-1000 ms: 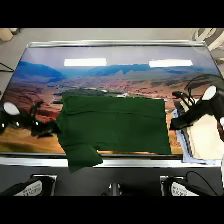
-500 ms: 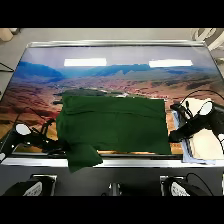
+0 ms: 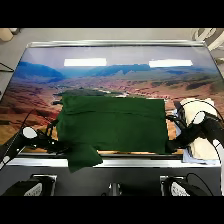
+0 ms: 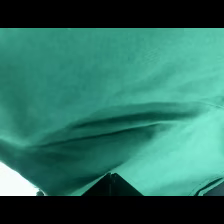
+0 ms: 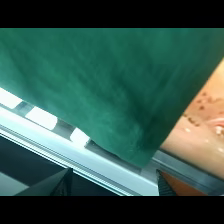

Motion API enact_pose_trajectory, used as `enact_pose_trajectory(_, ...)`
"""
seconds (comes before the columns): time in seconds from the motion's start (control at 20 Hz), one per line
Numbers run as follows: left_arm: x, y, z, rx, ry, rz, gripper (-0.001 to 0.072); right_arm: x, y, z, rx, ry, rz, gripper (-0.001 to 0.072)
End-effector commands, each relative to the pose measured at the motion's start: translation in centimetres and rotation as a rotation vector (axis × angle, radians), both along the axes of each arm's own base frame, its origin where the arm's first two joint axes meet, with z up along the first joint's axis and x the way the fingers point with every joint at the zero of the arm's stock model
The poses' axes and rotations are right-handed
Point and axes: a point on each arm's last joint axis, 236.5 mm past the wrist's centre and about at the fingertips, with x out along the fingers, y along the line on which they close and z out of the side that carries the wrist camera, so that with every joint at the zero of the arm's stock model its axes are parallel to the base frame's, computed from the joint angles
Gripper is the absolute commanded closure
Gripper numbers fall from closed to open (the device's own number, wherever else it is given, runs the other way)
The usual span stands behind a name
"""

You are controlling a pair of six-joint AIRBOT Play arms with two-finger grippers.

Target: Fold the shirts.

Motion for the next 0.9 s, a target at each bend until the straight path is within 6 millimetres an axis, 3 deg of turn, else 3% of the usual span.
enact_pose_trajectory(0.0, -0.8, -0.1, 1.1, -0.016, 0.003, -0.088, 0.0678, -0.9, 0.3, -0.7, 0.007, 0.021, -0.002, 0.0141)
enact_pose_trajectory(0.05, -0.9, 0.4, 1.9, 0.006, -0.009, -0.123, 0.0637, -0.9, 0.3, -0.7, 0.007, 0.020, -0.002, 0.0148)
enact_pose_trajectory(0.1, -0.9, 1.0, 2.7, 0.026, -0.027, -0.150, 0.0540, -0.9, 0.3, -0.8, 0.006, 0.017, -0.002, 0.0151)
enact_pose_trajectory(0.15, -1.0, 1.4, 3.7, 0.040, -0.040, -0.165, 0.0255, -0.8, 0.3, -0.8, 0.005, 0.013, -0.001, 0.0151)
enact_pose_trajectory(0.2, -1.2, 2.0, 4.3, 0.058, -0.049, -0.165, 0.0077, -0.7, 0.2, -0.8, 0.004, 0.008, -0.002, 0.0151)
enact_pose_trajectory(0.35, -1.0, 4.4, 3.5, 0.153, -0.057, -0.120, 0.0087, -0.4, 0.1, -0.9, 0.000, -0.004, -0.004, 0.0152)
enact_pose_trajectory(0.6, -0.6, 2.6, 0.3, 0.081, -0.021, -0.018, 0.0100, -0.3, 0.1, -0.9, -0.001, -0.006, -0.004, 0.0151)
enact_pose_trajectory(0.85, 0.5, 1.6, -0.8, 0.063, -0.031, 0.010, 0.0103, -0.3, -0.3, -1.1, -0.025, -0.005, -0.019, 0.0147)
